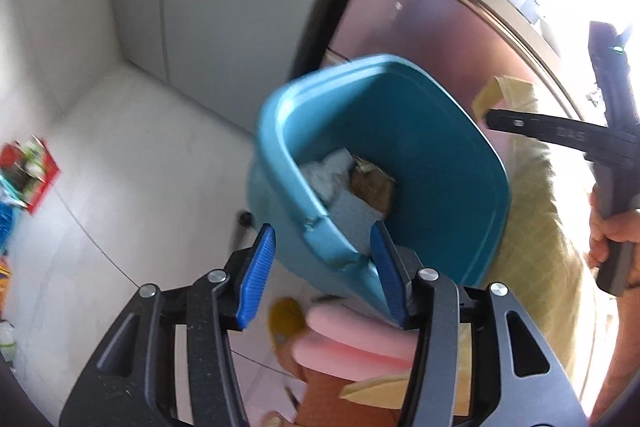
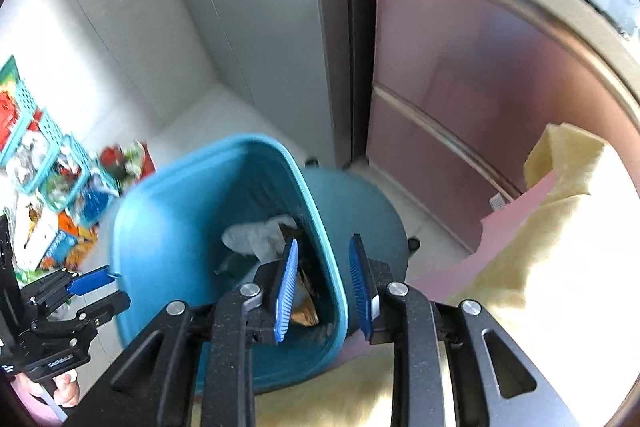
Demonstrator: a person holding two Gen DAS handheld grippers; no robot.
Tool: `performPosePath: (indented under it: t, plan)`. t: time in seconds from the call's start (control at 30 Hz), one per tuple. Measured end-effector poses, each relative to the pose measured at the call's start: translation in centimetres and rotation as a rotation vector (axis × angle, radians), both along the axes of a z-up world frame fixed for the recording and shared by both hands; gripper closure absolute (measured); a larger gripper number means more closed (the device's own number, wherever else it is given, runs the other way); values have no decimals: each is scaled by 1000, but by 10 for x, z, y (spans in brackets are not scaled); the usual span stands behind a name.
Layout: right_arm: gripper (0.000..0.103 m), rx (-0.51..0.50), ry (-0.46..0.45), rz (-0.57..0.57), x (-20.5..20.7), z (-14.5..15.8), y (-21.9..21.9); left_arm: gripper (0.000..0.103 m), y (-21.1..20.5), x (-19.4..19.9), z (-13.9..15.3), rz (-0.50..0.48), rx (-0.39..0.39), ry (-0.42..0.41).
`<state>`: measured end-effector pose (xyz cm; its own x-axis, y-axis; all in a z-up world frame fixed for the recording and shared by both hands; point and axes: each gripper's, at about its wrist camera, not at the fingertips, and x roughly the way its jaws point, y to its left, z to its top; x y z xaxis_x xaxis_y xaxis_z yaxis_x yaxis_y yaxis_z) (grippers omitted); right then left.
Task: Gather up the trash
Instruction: 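Move both open tools back over the trash on the table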
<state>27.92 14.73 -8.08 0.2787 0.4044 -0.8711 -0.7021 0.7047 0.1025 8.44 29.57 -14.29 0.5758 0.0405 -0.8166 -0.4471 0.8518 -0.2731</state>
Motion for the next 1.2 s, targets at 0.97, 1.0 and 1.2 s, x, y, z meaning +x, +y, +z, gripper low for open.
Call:
performPosePath:
  t: [0.97, 1.0, 1.2]
  plan:
    - [45, 270, -456, -696, -249, 74, -396, 38, -336, -8, 96, -942, 65, -387]
    - [45, 261, -456, -730, -252, 69, -411, 38, -351, -5, 93, -967, 66, -374]
    - [44, 216, -430, -943, -278, 49, -489, 38, -424, 21, 80, -1075, 82, -320]
